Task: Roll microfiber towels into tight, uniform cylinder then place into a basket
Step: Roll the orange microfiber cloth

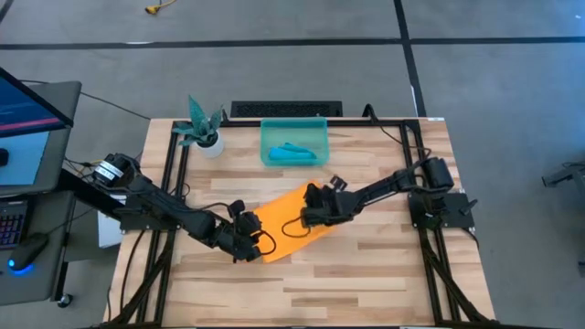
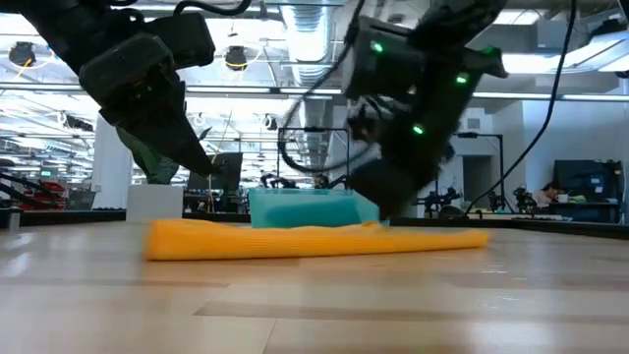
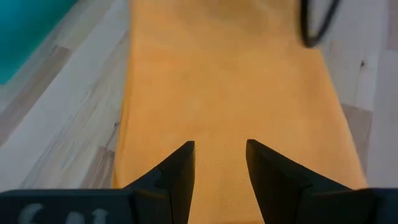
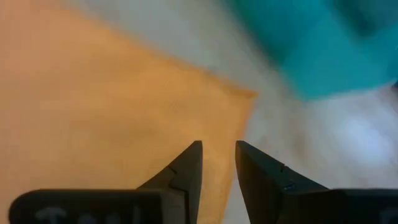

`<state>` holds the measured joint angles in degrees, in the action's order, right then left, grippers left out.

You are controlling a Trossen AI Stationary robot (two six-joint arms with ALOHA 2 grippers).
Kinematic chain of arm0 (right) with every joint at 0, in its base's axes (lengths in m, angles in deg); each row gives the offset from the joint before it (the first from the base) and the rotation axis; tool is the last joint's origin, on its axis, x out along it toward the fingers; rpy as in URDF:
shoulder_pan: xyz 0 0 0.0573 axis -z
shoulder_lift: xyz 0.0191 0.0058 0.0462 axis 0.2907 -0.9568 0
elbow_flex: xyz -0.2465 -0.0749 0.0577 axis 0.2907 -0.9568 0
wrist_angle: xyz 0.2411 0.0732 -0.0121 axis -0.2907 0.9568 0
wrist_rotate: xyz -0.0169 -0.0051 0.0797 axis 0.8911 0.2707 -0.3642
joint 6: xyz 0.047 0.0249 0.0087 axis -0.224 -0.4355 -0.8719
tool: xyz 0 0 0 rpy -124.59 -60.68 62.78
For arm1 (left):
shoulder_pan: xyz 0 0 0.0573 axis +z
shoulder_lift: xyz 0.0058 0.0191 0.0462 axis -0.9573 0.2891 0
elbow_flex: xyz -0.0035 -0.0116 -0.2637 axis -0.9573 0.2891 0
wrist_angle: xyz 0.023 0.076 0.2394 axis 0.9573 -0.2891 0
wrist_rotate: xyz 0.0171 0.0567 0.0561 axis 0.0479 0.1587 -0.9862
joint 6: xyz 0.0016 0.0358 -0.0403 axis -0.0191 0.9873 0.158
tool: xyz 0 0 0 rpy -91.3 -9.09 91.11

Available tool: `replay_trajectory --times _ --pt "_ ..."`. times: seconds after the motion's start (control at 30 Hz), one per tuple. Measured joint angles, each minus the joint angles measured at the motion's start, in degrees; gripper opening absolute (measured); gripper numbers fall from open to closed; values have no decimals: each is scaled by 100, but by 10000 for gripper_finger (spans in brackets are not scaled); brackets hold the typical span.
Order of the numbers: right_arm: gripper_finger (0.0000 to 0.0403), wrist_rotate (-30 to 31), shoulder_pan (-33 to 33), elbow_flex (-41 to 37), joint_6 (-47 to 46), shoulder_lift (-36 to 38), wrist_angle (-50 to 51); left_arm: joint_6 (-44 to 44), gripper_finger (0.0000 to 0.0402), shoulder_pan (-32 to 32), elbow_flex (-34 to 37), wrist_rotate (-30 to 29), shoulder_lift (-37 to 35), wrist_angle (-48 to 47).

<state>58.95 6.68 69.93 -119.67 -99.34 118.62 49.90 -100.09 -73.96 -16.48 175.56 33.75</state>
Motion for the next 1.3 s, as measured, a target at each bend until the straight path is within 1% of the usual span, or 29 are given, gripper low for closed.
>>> replay_trajectory --times 0.07,0.17,0.3,0.43,0.57,0.7,0.8,0.87,0.93,1.0,1.1,1.2,1.23,1.3 --pt "120 355 65 51 46 18 -100 0 137 0 0 -35 0 18" --pt "120 377 4 32 275 7 -57 0 137 0 0 -39 0 10" --pt "120 303 -357 92 454 55 -93 4 137 0 0 -26 0 -39" --pt "120 -73 -859 269 912 66 -572 -188 137 -2 0 34 0 -381" --pt "120 -691 -1281 370 1447 73 -1656 -468 137 0 0 31 0 -706" --pt "120 -1593 -1335 366 1939 15 -2927 -540 137 -2 0 28 2 -761" --pt "120 -2025 -1245 367 1951 -5 -3397 -540 137 0 0 34 2 -774" --pt "120 -2101 -1182 387 1919 -176 -3590 -544 137 -2 0 33 2 -811" --pt "120 -2102 -1163 325 1913 -237 -3448 -549 137 0 0 31 4 -858" --pt "120 -2110 -1102 432 1903 -459 -3883 -551 137 0 0 29 4 -909" --pt "120 -2115 -1062 366 1895 -599 -3792 -553 137 0 0 27 4 -914" --pt "120 -2178 -997 431 1760 -716 -3993 -553 137 0 0 29 4 -946" --pt "120 -2183 -988 388 1748 -672 -3813 -553 137 0 0 29 4 -958" --pt "120 -2358 -980 386 1706 -665 -3818 -553 137 0 0 23 5 -980"
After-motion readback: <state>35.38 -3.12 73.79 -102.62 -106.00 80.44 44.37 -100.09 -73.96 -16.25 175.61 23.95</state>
